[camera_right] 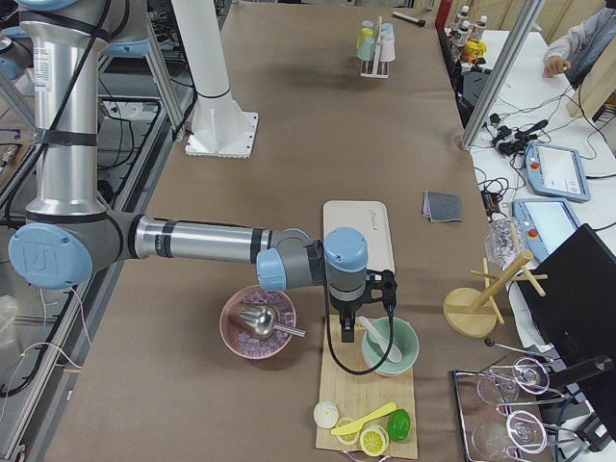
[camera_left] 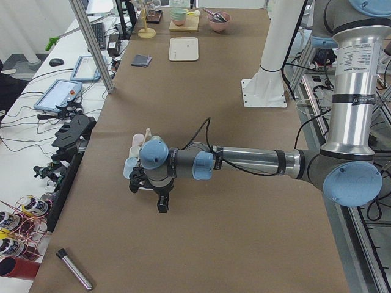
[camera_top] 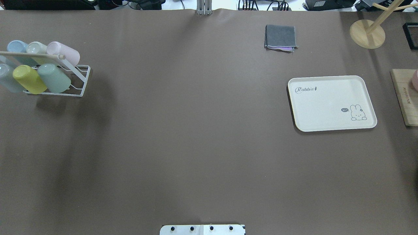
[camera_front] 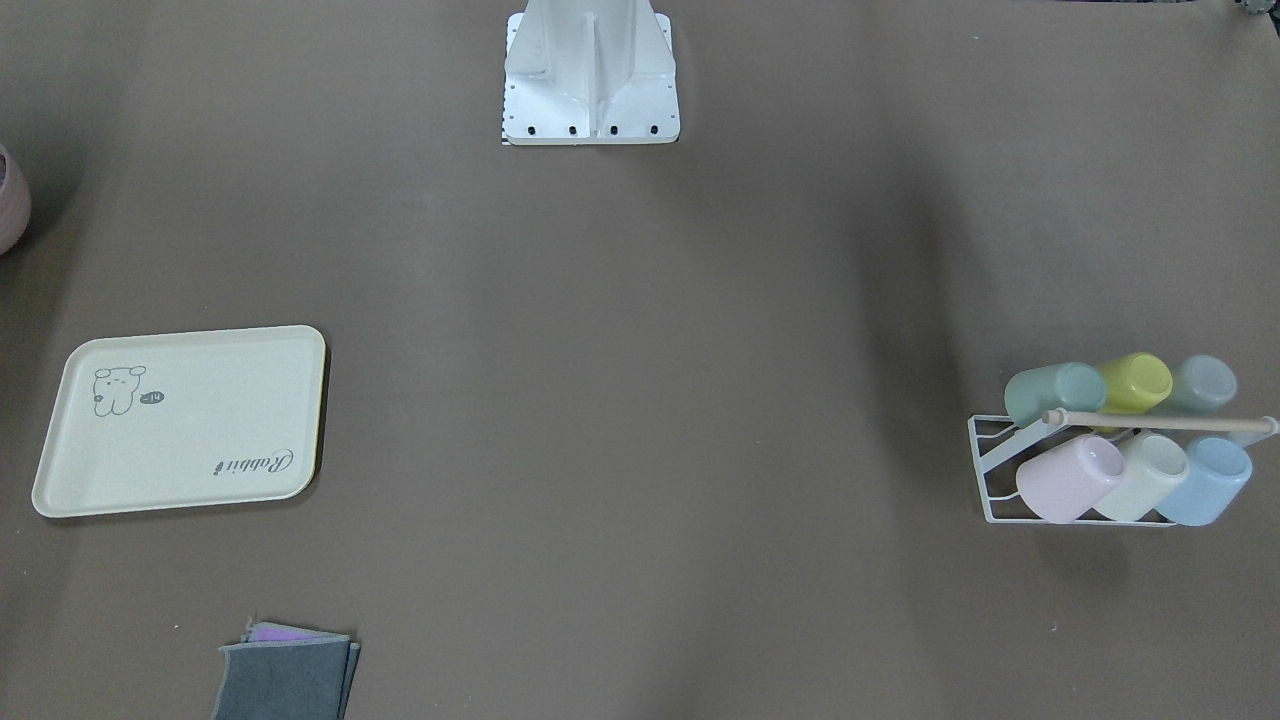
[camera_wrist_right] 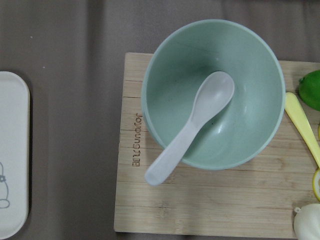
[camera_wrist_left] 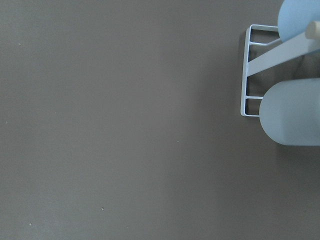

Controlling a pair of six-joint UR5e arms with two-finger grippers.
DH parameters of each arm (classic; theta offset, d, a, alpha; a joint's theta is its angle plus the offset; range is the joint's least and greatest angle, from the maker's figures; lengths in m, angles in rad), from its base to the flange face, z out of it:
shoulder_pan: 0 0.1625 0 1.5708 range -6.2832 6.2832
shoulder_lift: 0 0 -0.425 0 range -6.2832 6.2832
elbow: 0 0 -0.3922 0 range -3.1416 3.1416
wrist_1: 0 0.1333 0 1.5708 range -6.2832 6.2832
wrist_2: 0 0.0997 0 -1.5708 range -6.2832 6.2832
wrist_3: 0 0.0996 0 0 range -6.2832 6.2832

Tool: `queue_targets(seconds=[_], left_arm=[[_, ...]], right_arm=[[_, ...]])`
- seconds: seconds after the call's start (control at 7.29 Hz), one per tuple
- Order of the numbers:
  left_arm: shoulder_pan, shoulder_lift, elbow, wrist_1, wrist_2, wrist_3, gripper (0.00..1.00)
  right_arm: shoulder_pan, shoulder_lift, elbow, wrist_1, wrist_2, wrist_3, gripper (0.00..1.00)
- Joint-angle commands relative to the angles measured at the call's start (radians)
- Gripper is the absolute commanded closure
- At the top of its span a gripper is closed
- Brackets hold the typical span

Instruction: Pick up and place green cup on tray

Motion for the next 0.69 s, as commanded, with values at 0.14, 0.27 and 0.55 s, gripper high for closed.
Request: queue_targets(seconds=[0.14,0.27,0.55], left_arm=[[0.003,0.0,-0.001,0.002,0.0,0.0,0.02],[0.003,0.0,0.001,0.002,0.0,0.0,0.02],[0.003,0.0,0.001,0.002,0.0,0.0,0.02]], right_arm=[[0.004,-0.007,0.005,-0.004,0.0,0.003,0.0],[0.006,-0.007,0.005,-0.004,-0.002,0.003,0.0],[0.004,-0.008,-0.005,-0.004,0.001,0.003,0.0]])
